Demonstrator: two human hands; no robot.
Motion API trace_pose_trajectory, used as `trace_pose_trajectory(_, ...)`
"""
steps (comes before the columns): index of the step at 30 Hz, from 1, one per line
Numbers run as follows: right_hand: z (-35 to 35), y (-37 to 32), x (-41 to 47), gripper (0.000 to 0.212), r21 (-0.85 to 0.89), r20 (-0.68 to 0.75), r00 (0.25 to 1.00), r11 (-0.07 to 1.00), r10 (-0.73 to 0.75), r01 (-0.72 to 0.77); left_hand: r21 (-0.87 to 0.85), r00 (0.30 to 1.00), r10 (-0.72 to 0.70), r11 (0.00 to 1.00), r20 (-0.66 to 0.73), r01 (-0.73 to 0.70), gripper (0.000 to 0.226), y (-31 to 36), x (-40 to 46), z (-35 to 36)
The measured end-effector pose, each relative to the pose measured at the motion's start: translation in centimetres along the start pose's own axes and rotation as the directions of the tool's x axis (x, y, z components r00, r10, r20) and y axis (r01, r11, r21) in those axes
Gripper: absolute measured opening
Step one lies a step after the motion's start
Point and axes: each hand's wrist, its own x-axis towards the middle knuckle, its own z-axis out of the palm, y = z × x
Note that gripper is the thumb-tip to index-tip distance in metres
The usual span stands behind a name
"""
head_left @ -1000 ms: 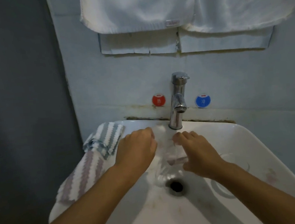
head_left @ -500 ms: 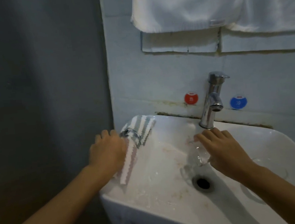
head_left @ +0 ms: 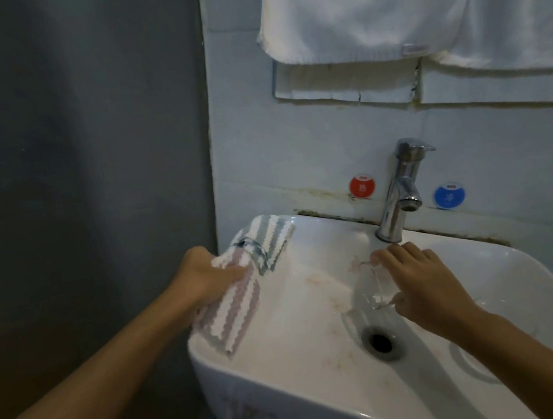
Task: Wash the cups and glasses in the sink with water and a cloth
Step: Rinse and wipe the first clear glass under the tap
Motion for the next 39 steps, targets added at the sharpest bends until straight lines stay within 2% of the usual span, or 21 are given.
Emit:
trace_pose_trajectory(2, -0.2, -0.2, 0.1, 0.079, 0.038, -0.011, 1.000, 0.999, 0.015, -0.014, -0.024, 0.973, 0.219, 0.975, -0.078, -0.221, 0.026, 0.5, -0.2, 0.3)
trace_pose_trajectory(4, -0.5, -0.6, 0.1, 0.075, 0.122, -0.029, 0.999, 0.992, 0.041, -0.037, -0.076, 0.923, 0.369, 0.923, -0.110, -0.378, 0.018, 1.5, -0.6, 0.9)
trace_pose_trajectory(6, -0.9, -1.0, 0.0, 0.072, 0.292, -0.023, 0.994, 0.951, 0.109, -0.098, -0.156, 0.903, 0.421, 0.890, -0.088, -0.429, 0.018, 2.8, -1.0, 1.7)
trace_pose_trajectory(9, -1.7, -1.6, 0.3, 0.068, 0.573, 0.097, 0.962, 0.776, 0.255, -0.264, -0.217, 0.905, 0.423, 0.880, -0.046, -0.422, 0.022, 4.7, -1.1, 3.6)
trace_pose_trajectory(13, -2.4, -1.9, 0.6, 0.066, 0.746, 0.232, 0.913, 0.541, 0.335, -0.388, -0.320, 0.957, 0.291, 0.906, -0.004, -0.277, 0.024, 7.4, -0.9, 7.6)
trace_pose_trajectory(16, -2.8, -2.2, 0.6, 0.071, 0.827, 0.284, 0.880, 0.367, 0.381, -0.426, -0.439, 0.986, 0.107, 0.897, 0.127, -0.040, 0.044, 8.2, -0.2, 11.2)
trace_pose_trajectory(18, -2.9, -2.4, 0.7, 0.076, 0.853, 0.272, 0.867, 0.312, 0.418, -0.418, -0.457, 0.970, 0.000, 0.882, 0.245, 0.115, 0.055, 8.3, 0.4, 13.3)
trace_pose_trajectory(20, -2.6, -2.5, 0.7, 0.074, 0.863, 0.255, 0.850, 0.287, 0.461, -0.415, -0.518, 0.919, -0.045, 0.814, 0.392, 0.262, 0.061, 8.2, 0.2, 14.6)
trace_pose_trajectory(21, -2.5, -2.5, 0.7, 0.071, 0.865, 0.249, 0.845, 0.284, 0.473, -0.413, -0.550, 0.872, -0.043, 0.761, 0.487, 0.345, 0.064, 8.1, 0.0, 15.0)
trace_pose_trajectory(24, -1.7, -2.6, 0.5, 0.068, 0.854, 0.225, 0.850, 0.323, 0.477, -0.407, -0.589, 0.689, 0.084, 0.600, 0.720, 0.542, 0.073, 8.1, -1.2, 15.3)
trace_pose_trajectory(26, -1.5, -2.8, 0.4, 0.069, 0.851, 0.223, 0.852, 0.332, 0.474, -0.407, -0.589, 0.629, 0.143, 0.551, 0.765, 0.591, 0.076, 8.1, -1.7, 15.3)
trace_pose_trajectory(33, -0.9, -2.7, 0.8, 0.088, 0.763, 0.283, 0.797, 0.378, 0.533, -0.524, -0.603, 0.635, 0.163, 0.551, 0.755, 0.576, 0.070, 7.9, -2.1, 15.9)
trace_pose_trajectory(36, -1.4, -2.0, 0.5, 0.060, 0.804, 0.430, 0.806, 0.233, 0.407, -0.546, -0.605, 0.639, 0.154, 0.543, 0.754, 0.582, 0.068, 7.5, -2.0, 16.2)
trace_pose_trajectory(37, -1.6, -1.7, 0.5, 0.057, 0.807, 0.469, 0.803, 0.191, 0.367, -0.559, -0.606, 0.640, 0.153, 0.539, 0.753, 0.584, 0.068, 7.3, -1.8, 16.3)
trace_pose_trajectory(39, -1.5, -1.4, 0.5, 0.060, 0.806, 0.477, 0.804, 0.188, 0.354, -0.561, -0.616, 0.647, 0.158, 0.532, 0.746, 0.581, 0.067, 7.2, -1.4, 16.3)
